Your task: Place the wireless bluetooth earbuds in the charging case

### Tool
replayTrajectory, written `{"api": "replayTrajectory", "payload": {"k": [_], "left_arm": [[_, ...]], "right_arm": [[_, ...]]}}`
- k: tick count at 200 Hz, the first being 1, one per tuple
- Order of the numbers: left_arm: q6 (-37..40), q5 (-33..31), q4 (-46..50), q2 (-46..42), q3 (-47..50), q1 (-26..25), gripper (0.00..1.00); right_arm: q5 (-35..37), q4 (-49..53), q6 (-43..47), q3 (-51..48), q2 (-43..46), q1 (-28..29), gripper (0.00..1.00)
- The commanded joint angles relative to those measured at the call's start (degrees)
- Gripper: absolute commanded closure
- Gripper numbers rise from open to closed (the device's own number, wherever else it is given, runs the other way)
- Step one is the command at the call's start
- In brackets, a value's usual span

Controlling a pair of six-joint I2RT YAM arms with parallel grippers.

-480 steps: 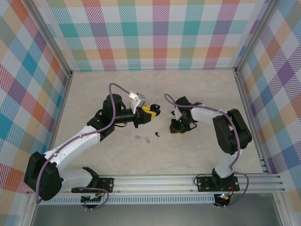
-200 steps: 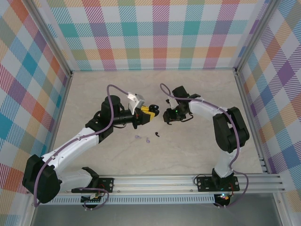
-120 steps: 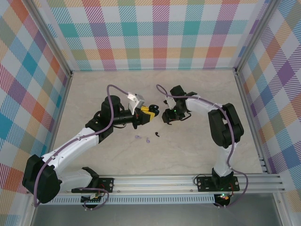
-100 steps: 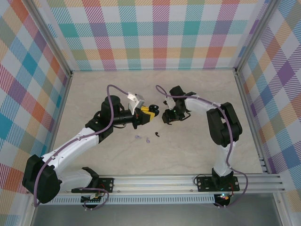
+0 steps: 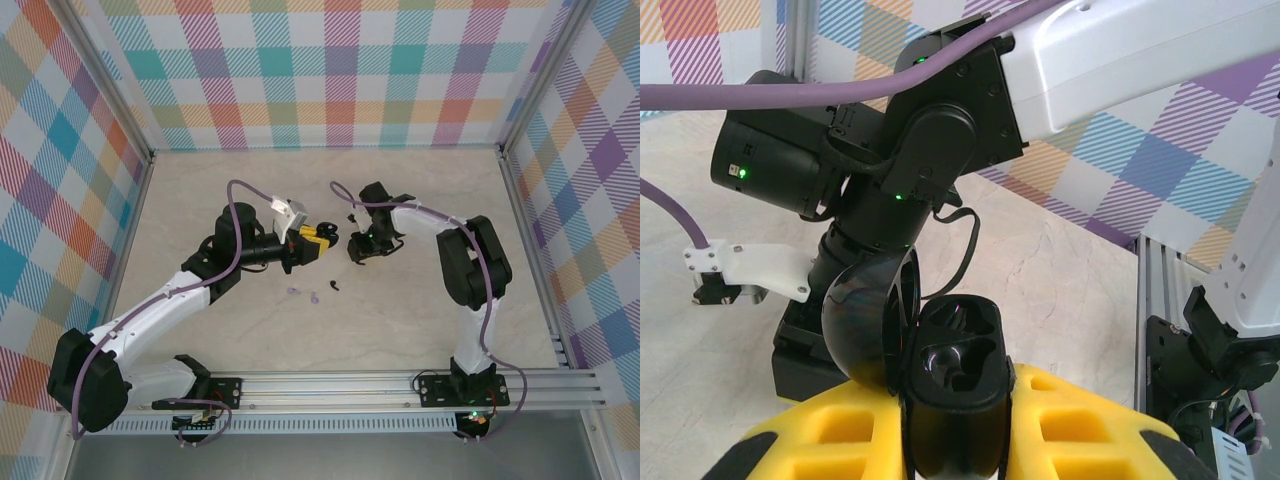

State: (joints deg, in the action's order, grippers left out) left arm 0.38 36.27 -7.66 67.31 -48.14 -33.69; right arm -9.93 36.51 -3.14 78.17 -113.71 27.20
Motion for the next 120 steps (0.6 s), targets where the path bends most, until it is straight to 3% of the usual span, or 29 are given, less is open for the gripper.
{"api": "replayTrajectory", "payload": {"k": [1, 120], "left_arm": [[-0.38, -0.19, -0.34, -0.85, -0.26, -0.58, 0.91], [-0.51, -0.24, -0.25, -1.06, -0.12, -0.54, 0.92]], "right_arm": [[-0.37, 1.24, -0.08, 1.53, -1.38, 0.57, 0.63], [9.95, 1.02, -6.69, 1.9, -1.38, 0.75, 0.68]]}}
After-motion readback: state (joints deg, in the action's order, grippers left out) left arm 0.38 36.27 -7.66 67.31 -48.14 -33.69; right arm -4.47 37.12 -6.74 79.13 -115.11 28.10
